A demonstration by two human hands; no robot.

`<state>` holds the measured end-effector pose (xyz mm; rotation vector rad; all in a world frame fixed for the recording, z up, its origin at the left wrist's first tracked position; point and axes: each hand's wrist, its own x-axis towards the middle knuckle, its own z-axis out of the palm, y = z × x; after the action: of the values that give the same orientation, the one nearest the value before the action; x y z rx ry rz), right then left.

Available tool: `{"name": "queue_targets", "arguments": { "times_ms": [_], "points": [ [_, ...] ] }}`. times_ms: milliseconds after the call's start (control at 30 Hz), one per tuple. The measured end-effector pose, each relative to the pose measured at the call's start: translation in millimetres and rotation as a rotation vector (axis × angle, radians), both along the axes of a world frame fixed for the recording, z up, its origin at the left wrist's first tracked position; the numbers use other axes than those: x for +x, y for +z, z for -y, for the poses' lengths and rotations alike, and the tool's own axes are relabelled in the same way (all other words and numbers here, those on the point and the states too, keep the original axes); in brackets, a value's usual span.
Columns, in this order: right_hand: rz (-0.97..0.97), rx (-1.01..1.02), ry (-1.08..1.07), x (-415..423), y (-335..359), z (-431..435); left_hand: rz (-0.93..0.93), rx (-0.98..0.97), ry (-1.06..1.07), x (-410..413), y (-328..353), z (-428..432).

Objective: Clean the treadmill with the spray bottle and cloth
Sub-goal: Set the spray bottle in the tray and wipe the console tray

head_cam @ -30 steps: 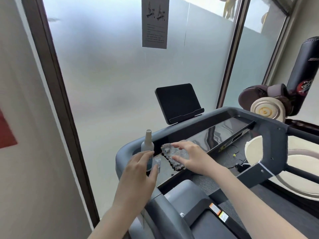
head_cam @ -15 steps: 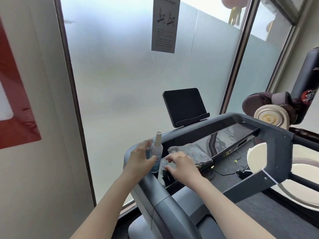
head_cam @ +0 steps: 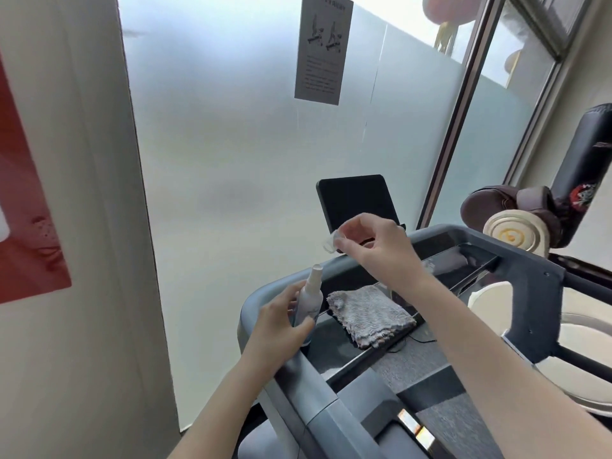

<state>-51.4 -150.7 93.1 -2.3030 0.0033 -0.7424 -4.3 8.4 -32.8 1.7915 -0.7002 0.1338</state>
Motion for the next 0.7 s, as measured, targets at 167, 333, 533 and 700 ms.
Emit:
{"name": "queue_targets", "arguments": {
  "times_ms": [167,333,533,700],
  "points": [
    [-0.119,-0.247,0.057,6,10,-20,0.039,-0.037,-0.010,2,-2,-1],
    [-0.175,-0.271,0.065,13,-1,-16,0.029,-0.063,-0.026,4,-4,-2],
    [-0.167,-0.286,0.104,11,-9,-17,0.010,-0.091,-0.043,7,-6,-2],
    [-0.085,-0.306,0.128,8,-22,-16,0.005,-0.103,-0.060,7,-7,-2]
  ]
}}
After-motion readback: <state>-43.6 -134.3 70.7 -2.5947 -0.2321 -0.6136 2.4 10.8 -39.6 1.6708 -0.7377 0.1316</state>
